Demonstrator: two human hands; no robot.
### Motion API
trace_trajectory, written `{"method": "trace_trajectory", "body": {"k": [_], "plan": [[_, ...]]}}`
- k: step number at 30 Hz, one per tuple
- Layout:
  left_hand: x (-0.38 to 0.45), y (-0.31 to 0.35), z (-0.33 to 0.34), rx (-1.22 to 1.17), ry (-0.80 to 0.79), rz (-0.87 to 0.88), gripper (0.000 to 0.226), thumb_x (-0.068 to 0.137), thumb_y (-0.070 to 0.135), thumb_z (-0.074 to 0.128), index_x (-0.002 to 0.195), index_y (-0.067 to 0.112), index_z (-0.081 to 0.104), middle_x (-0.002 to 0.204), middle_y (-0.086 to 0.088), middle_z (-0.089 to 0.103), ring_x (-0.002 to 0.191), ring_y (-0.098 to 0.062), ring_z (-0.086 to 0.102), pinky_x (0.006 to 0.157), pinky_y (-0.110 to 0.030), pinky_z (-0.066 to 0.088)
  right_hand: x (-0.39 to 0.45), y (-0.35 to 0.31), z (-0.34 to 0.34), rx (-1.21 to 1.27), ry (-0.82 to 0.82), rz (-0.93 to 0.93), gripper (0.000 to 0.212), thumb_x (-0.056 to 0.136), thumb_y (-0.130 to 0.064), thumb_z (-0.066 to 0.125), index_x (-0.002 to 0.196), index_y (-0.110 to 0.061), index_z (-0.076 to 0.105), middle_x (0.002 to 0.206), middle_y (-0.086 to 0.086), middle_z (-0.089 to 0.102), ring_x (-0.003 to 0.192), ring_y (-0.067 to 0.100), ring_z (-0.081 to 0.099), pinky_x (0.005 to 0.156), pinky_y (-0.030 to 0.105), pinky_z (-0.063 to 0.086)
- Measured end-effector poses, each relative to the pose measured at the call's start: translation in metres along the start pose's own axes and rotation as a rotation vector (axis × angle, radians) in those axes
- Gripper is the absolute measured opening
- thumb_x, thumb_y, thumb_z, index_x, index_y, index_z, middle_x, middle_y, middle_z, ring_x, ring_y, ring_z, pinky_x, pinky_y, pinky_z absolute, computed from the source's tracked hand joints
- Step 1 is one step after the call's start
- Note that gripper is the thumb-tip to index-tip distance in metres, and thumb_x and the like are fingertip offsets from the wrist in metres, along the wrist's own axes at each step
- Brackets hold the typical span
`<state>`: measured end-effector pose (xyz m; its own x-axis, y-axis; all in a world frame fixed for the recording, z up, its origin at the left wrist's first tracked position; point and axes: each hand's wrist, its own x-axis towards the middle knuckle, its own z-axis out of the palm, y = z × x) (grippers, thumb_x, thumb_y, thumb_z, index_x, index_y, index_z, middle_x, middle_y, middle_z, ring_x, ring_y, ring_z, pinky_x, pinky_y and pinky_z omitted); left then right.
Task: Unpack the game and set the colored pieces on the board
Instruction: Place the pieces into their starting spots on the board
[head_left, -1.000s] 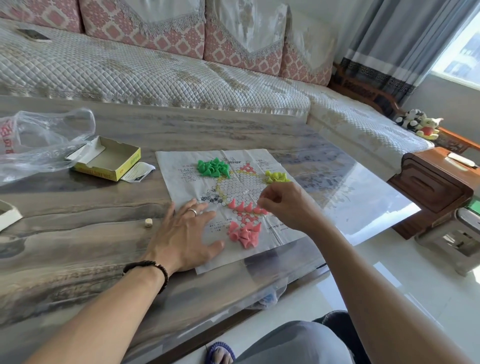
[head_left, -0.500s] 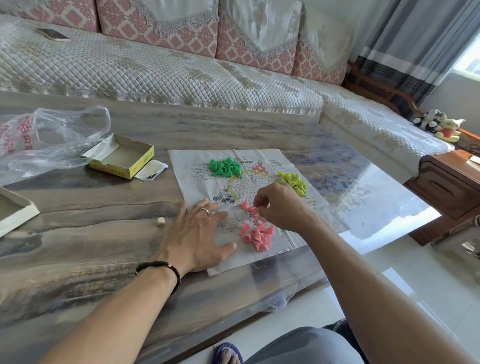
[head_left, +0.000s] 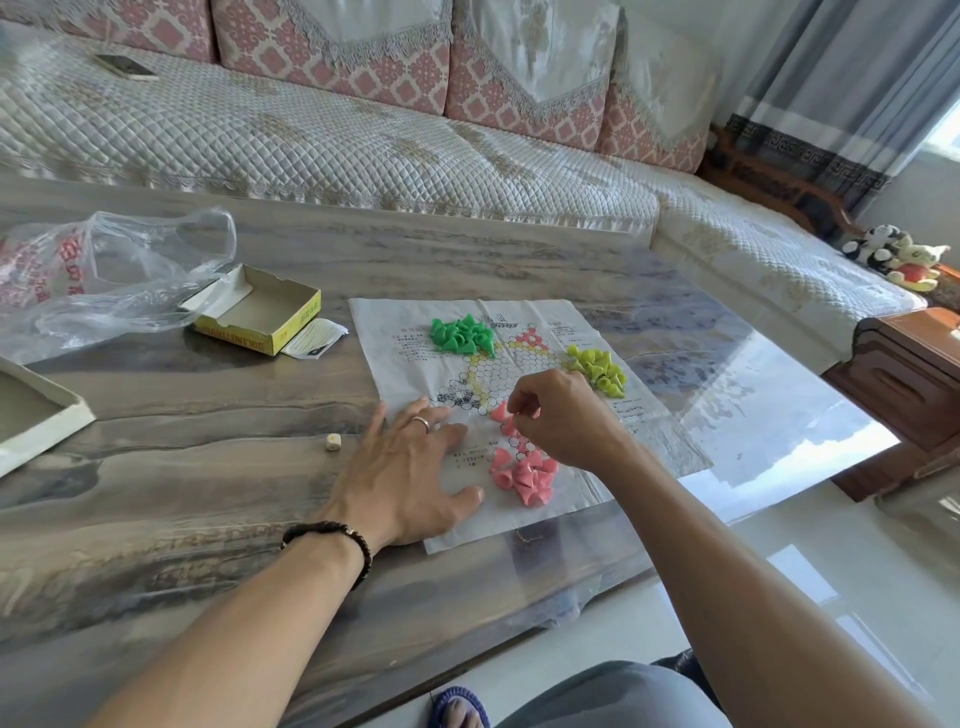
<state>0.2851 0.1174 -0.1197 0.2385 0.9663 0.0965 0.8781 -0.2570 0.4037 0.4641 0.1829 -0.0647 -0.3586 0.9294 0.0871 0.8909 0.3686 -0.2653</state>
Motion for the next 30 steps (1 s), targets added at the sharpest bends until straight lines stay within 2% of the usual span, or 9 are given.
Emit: {"method": "trace_trajectory", "body": {"k": [5, 7, 10, 13, 15, 22, 25, 28, 30], "plan": [[0.000, 0.000, 0.000, 0.006, -0.004, -0.001, 0.070, 0.081, 0.064, 0.051, 0.141, 0.031, 0.040, 0.158, 0.004, 0.023, 0.148, -0.012, 0.006, 0.120, -0.044, 0.001, -0.002, -0.001, 0.002, 0.006, -0.004, 0.011, 0.016, 0.086, -0.003, 0.061, 0.099, -0.009, 0.069, 0.086, 0.003, 0.070, 0.070, 0.011, 0.065, 0.053, 0.011, 0.045], [0.000, 0.000, 0.000, 0.005, -0.011, -0.002, 0.073, 0.079, 0.066, 0.049, 0.143, 0.031, 0.039, 0.158, 0.004, 0.023, 0.148, -0.012, 0.006, 0.120, -0.044, 0.000, -0.005, 0.001, 0.000, 0.037, 0.031, 0.016, 0.017, 0.084, -0.004, 0.062, 0.099, -0.009, 0.068, 0.082, 0.001, 0.069, 0.067, 0.010, 0.063, 0.053, 0.013, 0.046], [0.000, 0.000, 0.000, 0.000, -0.007, -0.004, 0.075, 0.079, 0.066, 0.049, 0.144, 0.030, 0.037, 0.158, 0.004, 0.022, 0.148, -0.012, 0.005, 0.120, -0.043, -0.001, -0.010, 0.005, -0.003, 0.096, 0.061, 0.013, 0.005, 0.080, -0.008, 0.066, 0.081, -0.010, 0.071, 0.072, 0.000, 0.068, 0.066, 0.014, 0.063, 0.063, 0.028, 0.056], [0.000, 0.000, 0.000, -0.001, 0.001, -0.001, 0.073, 0.081, 0.062, 0.054, 0.144, 0.029, 0.038, 0.158, 0.004, 0.023, 0.147, -0.012, 0.006, 0.120, -0.043, -0.001, -0.018, 0.004, -0.001, 0.132, -0.075, 0.028, 0.010, 0.080, -0.023, 0.073, 0.078, -0.013, 0.075, 0.072, 0.000, 0.070, 0.063, 0.012, 0.061, 0.055, 0.017, 0.047], [0.000, 0.000, 0.000, -0.004, 0.001, 0.001, 0.074, 0.080, 0.062, 0.054, 0.144, 0.028, 0.038, 0.158, 0.004, 0.023, 0.147, -0.013, 0.007, 0.120, -0.043, 0.000, -0.020, 0.004, 0.005, 0.138, -0.107, 0.046, 0.011, 0.079, -0.027, 0.074, 0.081, -0.016, 0.077, 0.073, -0.003, 0.071, 0.067, 0.010, 0.062, 0.055, 0.018, 0.044], [0.001, -0.001, 0.002, 0.003, -0.003, 0.004, 0.076, 0.077, 0.065, 0.049, 0.143, 0.029, 0.038, 0.158, 0.004, 0.024, 0.148, -0.013, 0.007, 0.120, -0.044, 0.001, -0.019, 0.004, -0.005, 0.403, 0.008, 0.148, 0.008, 0.077, -0.023, 0.078, 0.075, -0.015, 0.075, 0.065, -0.007, 0.066, 0.049, -0.003, 0.049, 0.049, 0.012, 0.038], [0.001, -0.002, 0.003, 0.008, -0.009, -0.001, 0.077, 0.076, 0.066, 0.048, 0.144, 0.030, 0.038, 0.158, 0.005, 0.023, 0.148, -0.012, 0.006, 0.120, -0.044, 0.000, -0.017, 0.011, -0.016, 0.515, 0.084, 0.254, 0.005, 0.079, -0.011, 0.074, 0.075, -0.011, 0.070, 0.069, 0.001, 0.072, 0.061, 0.010, 0.064, 0.062, 0.028, 0.053], [0.001, -0.002, 0.002, 0.012, -0.010, -0.003, 0.077, 0.077, 0.066, 0.049, 0.144, 0.030, 0.037, 0.158, 0.005, 0.023, 0.147, -0.012, 0.006, 0.120, -0.044, 0.001, -0.018, 0.016, -0.023, 0.685, 0.064, 0.332, 0.005, 0.082, 0.000, 0.068, 0.081, -0.003, 0.064, 0.077, 0.013, 0.073, 0.065, 0.016, 0.070, 0.054, 0.019, 0.051], [0.001, -0.001, 0.001, 0.014, -0.013, -0.001, 0.082, 0.072, 0.069, 0.043, 0.144, 0.030, 0.037, 0.158, 0.005, 0.023, 0.147, -0.012, 0.007, 0.120, -0.045, 0.002, -0.019, 0.019, -0.024, 0.643, 0.047, 0.336, 0.004, 0.084, -0.002, 0.065, 0.082, -0.004, 0.062, 0.078, 0.013, 0.073, 0.062, 0.015, 0.066, 0.051, 0.019, 0.048]]}}
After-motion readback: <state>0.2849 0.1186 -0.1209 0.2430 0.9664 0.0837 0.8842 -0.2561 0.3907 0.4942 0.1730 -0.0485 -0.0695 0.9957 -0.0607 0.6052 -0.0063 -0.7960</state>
